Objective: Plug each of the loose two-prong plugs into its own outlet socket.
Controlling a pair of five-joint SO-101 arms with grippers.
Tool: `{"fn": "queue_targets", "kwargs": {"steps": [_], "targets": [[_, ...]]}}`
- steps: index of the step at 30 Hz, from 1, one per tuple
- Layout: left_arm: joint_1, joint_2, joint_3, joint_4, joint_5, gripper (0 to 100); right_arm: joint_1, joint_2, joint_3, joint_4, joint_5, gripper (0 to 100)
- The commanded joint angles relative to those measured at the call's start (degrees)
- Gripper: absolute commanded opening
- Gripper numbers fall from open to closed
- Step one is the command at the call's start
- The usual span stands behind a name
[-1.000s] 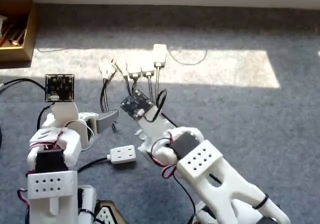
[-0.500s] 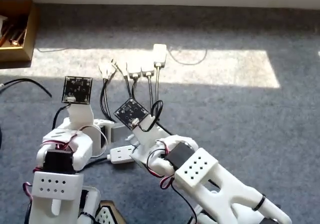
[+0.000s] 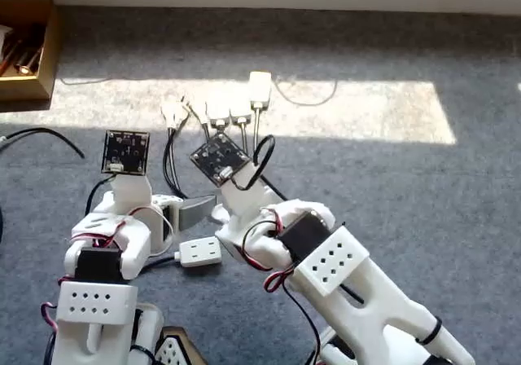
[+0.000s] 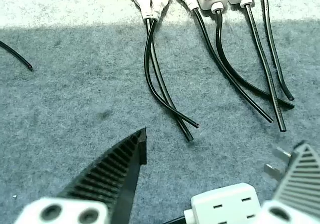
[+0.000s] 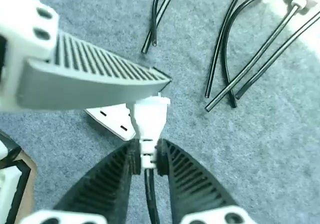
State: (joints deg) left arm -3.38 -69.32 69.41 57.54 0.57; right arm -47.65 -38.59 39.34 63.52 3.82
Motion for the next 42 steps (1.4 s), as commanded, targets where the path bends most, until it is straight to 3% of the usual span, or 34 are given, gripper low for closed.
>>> {"fn": "queue_targets", "kwargs": {"steps": [1,15,20,23,34,42], "targets": [[-0.31,-0.13,0.13,-0.35,-0.53,42,1.63,-1.8,-8.04,2.68,-0.18,0.8],[-1.01,-0.13,0.04,-0.79,-0.53,42,1.71,-1.27,-10.68,4.53,-0.18,0.8],[-14.29,0.22,-0.48,-6.07,0.44,42,1.01,-1.63,-7.52,7.69,-0.62,0.8],[-18.51,0.31,-0.57,-6.59,3.34,42,-0.4,-1.01,-5.23,7.6,-1.76,0.8],[-12.62,0.4,-0.57,-6.07,2.46,42,-1.63,-0.57,-5.41,8.13,-4.22,0.8],[-17.98,7.08,-1.19,-9.49,4.22,42,0.04,27.56,-33.45,28.97,-6.68,0.8]]}}
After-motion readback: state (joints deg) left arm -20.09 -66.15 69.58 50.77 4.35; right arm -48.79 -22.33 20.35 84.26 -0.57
